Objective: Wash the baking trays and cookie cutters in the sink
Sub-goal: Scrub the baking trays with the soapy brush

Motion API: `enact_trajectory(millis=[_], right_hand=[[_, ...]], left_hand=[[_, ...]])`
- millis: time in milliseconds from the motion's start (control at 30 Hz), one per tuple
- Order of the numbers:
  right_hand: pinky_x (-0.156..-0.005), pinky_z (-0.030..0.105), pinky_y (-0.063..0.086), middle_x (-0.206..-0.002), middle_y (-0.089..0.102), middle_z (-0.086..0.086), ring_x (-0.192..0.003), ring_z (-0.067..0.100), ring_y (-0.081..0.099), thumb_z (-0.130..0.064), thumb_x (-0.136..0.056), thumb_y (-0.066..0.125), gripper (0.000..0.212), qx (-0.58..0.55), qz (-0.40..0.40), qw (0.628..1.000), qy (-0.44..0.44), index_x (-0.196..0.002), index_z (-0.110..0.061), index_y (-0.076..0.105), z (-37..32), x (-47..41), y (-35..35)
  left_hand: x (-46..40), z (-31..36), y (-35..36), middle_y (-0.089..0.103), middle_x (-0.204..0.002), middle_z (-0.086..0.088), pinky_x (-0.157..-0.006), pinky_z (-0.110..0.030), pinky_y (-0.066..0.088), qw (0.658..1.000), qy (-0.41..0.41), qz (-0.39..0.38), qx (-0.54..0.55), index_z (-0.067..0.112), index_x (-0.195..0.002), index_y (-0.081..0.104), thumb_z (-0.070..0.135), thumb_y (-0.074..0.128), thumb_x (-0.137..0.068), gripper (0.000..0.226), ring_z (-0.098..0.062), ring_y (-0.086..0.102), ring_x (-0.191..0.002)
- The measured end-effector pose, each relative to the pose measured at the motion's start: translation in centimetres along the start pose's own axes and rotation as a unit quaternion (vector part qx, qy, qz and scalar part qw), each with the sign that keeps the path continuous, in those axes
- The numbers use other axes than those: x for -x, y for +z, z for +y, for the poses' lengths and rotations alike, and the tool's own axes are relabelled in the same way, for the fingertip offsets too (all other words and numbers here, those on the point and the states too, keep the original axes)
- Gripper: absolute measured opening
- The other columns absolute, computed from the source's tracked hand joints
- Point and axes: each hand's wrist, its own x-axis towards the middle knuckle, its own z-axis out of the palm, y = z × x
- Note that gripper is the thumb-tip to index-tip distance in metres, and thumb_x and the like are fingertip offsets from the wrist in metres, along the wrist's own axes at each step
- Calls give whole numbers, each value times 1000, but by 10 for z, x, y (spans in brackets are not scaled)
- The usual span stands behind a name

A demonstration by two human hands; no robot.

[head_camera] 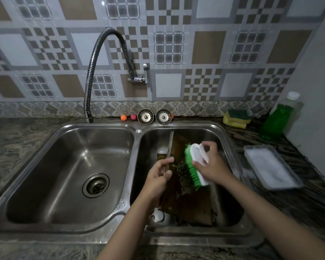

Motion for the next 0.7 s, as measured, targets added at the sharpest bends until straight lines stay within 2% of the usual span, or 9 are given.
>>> enact_trajectory(millis=[100, 167, 233, 267, 333, 433, 500, 600, 700], right_hand=[[-62, 26, 40, -108, 56, 4, -89, 24, 57, -26, -80, 73, 52, 1, 95, 996, 4, -121, -20, 41, -22, -17, -10], [-54, 20, 36, -89, 55, -6, -77, 16, 56, -27, -76, 75, 49, -14, 95, 994, -46, -115, -21, 47, -42, -14, 4], [-55, 19, 38, -80, 51, -17, -69, 8, 54, -32, -72, 77, 49, -13, 66, 991, -120, -112, -24, 51, -51, -6, 19], [-56, 19, 40, -80, 53, -17, -69, 8, 56, -32, -72, 78, 48, -13, 60, 989, -134, -112, -25, 52, -52, -7, 19], [-52, 19, 40, -87, 61, -6, -72, 14, 60, -29, -75, 77, 46, -9, 79, 992, -101, -113, -23, 53, -48, -23, 4], [-50, 15, 35, -107, 62, 4, -81, 18, 59, -26, -78, 75, 44, -23, 141, 989, -44, -114, -19, 52, -55, -44, -14], [-49, 13, 38, -102, 59, -3, -77, 14, 59, -28, -77, 76, 44, -21, 109, 989, -94, -113, -21, 51, -70, -37, -2], [-52, 11, 40, -98, 59, -9, -76, 9, 59, -32, -77, 75, 44, 22, 51, 987, -149, -113, -26, 52, -75, -27, 10], [-52, 18, 40, -111, 60, 1, -83, 22, 61, -31, -80, 73, 44, 15, 94, 993, -70, -117, -23, 51, -72, -50, -11]], left_hand=[[3, -3, 1, 56, -129, 5, -91, -28, 50, 1000, 24, 2, 8, 20, -108, 60, -6, 48, -92, 33, -6, 55, -116], [1, -1, 5, 59, -124, 0, -89, -28, 51, 999, 33, 22, 13, 20, -105, 60, -7, 48, -92, 32, -9, 58, -112], [-2, 2, 1, 64, -108, -7, -78, -28, 53, 996, 16, 56, 60, 18, -102, 58, -8, 47, -92, 30, -14, 62, -94], [-1, 5, -3, 65, -96, -8, -74, -31, 52, 994, 7, 66, 84, 17, -101, 57, -8, 46, -92, 29, -16, 62, -84], [3, 10, -11, 62, -82, -7, -69, -33, 49, 993, 2, 58, 104, 15, -98, 55, -8, 44, -93, 26, -18, 58, -72], [9, 12, -6, 64, -80, -8, -63, -29, 54, 993, -3, 14, 115, 12, -97, 52, -8, 44, -93, 22, -16, 61, -68], [5, 10, 0, 61, -78, -8, -58, -23, 53, 993, -7, 20, 120, 12, -94, 52, -9, 43, -93, 23, -11, 60, -61], [2, 4, -3, 60, -78, -10, -59, -26, 51, 990, -27, 32, 132, 12, -93, 53, -8, 44, -93, 22, -14, 58, -61], [9, 0, -6, 60, -81, -12, -65, -32, 52, 989, -46, -7, 144, 12, -97, 53, -5, 46, -93, 19, -20, 57, -69]])
